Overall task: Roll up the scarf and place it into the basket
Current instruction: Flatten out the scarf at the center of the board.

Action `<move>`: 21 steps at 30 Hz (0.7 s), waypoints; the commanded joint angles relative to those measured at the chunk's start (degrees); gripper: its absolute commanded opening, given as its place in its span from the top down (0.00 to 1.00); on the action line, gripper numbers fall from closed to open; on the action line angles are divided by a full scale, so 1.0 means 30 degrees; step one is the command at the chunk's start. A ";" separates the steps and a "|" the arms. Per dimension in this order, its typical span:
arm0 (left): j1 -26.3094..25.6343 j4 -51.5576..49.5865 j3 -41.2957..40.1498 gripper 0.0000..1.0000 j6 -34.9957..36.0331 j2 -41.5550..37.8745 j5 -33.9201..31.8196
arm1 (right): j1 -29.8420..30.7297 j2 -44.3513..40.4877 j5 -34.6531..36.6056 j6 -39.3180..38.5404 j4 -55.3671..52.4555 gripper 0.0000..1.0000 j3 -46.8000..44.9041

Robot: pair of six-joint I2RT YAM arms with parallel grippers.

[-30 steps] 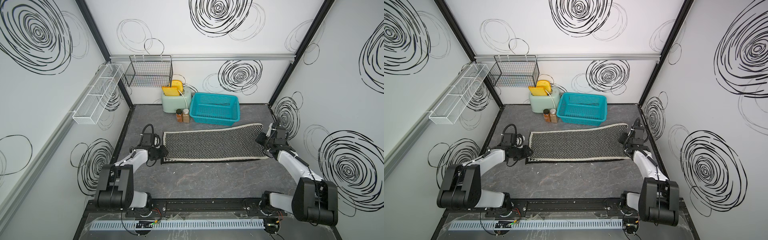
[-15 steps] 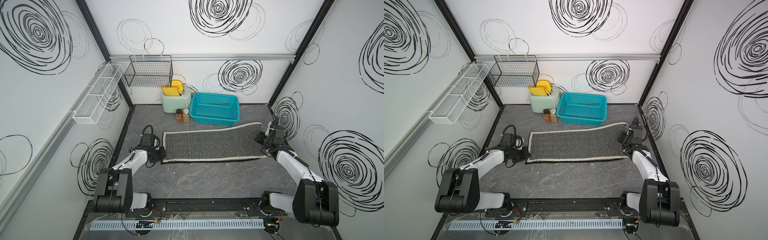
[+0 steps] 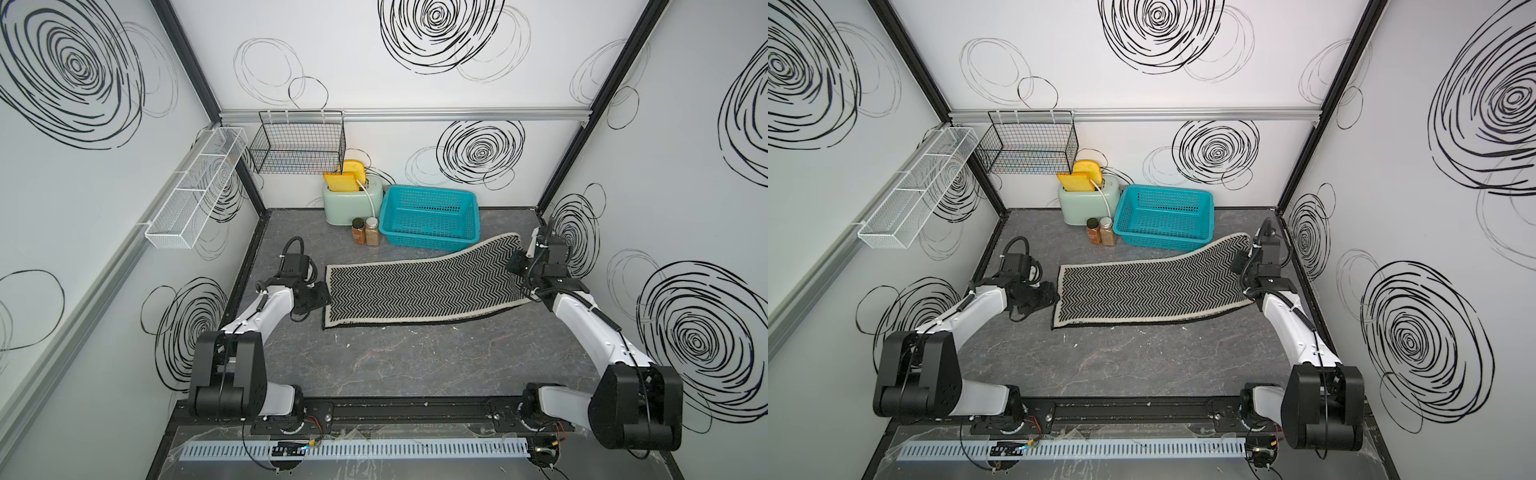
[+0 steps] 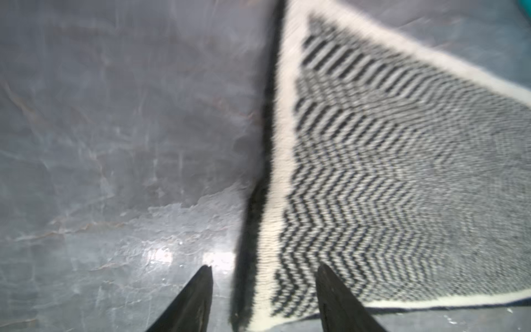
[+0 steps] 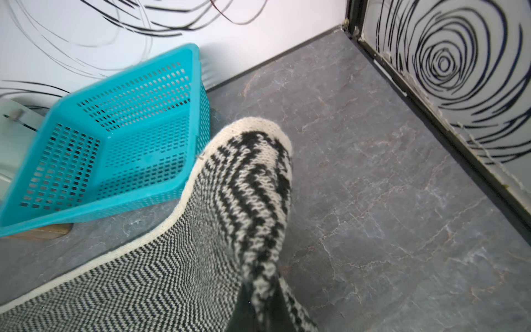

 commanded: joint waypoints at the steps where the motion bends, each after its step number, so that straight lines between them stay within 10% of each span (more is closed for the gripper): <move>1: -0.2684 0.0739 0.0672 0.39 -0.1680 -0.1116 0.1773 | -0.0024 -0.0372 0.0468 0.0213 -0.2185 1.00 0.1625; 7: -0.6269 0.9058 -0.1374 0.40 -0.5845 0.0572 0.4301 | -0.0023 -0.0645 0.0614 -0.0222 -0.4364 1.00 0.3245; 21: -0.9749 1.2165 -0.2330 0.40 -0.7012 0.5625 0.3309 | -0.0135 -0.0617 0.0538 -0.0295 -0.4689 1.00 0.3495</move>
